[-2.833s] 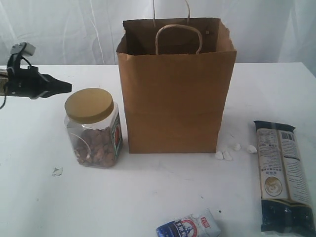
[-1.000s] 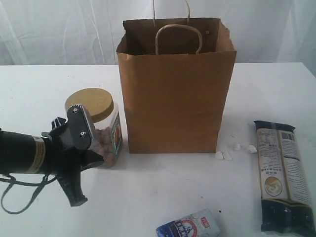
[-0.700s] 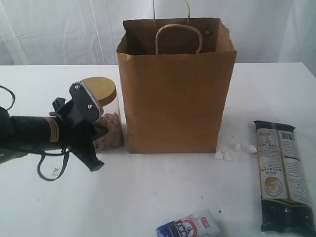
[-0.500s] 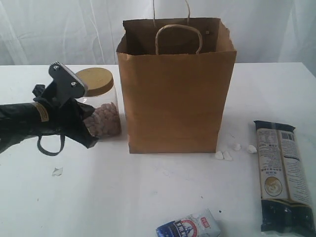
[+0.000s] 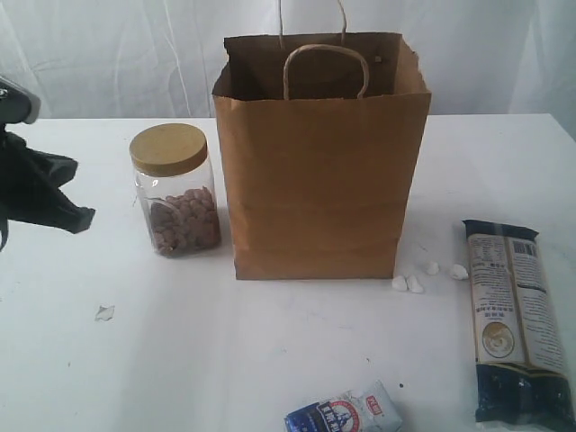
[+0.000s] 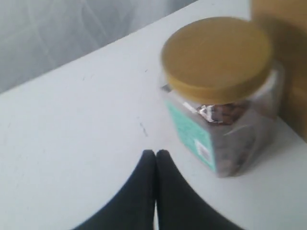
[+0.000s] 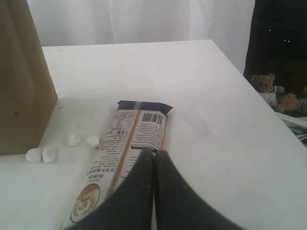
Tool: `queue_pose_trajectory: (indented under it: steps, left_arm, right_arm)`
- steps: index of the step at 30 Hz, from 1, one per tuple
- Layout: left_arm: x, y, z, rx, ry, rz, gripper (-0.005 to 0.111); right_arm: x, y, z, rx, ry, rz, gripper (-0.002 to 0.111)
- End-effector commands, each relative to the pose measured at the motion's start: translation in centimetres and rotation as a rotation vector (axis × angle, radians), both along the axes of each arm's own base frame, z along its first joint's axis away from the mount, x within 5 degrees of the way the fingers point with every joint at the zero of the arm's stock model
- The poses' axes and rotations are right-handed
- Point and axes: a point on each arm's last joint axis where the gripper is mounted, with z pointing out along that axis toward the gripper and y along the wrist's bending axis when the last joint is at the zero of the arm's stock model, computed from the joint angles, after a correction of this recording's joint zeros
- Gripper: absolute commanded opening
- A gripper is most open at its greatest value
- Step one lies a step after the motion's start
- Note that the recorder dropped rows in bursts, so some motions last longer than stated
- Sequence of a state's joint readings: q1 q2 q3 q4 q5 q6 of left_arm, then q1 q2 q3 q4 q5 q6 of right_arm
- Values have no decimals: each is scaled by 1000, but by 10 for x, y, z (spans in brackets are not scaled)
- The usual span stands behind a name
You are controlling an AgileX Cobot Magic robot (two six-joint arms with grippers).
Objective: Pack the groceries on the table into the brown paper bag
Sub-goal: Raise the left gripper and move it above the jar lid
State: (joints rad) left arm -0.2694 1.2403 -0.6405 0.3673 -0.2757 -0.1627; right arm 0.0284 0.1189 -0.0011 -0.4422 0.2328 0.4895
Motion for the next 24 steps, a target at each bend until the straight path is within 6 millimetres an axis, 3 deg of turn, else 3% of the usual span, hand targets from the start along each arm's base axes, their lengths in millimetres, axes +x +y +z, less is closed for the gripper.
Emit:
queue_pose_trajectory:
  steps: [1,5,8,11,15,24]
  left_arm:
    - [19,26,20,-115,30,194,0]
    - [31,42,49,-42,84,356,0]
    - [36,48,57,18,170,426,0]
    - [39,44,50,8,339,436,0]
    - [41,29,28,-18,581,327,0]
    - [44,28,22,50,578,259,0]
  right_arm:
    - [0,-1,0,0,0,-10,0]
    - [0,-1,0,0,0,-10,0]
    - [0,-1,0,0,0,-10,0]
    - [0,-1,0,0,0,-10,0]
    - [0,-1,0,0,0,-10,0]
    - [0,-1,0,0,0,-10,0]
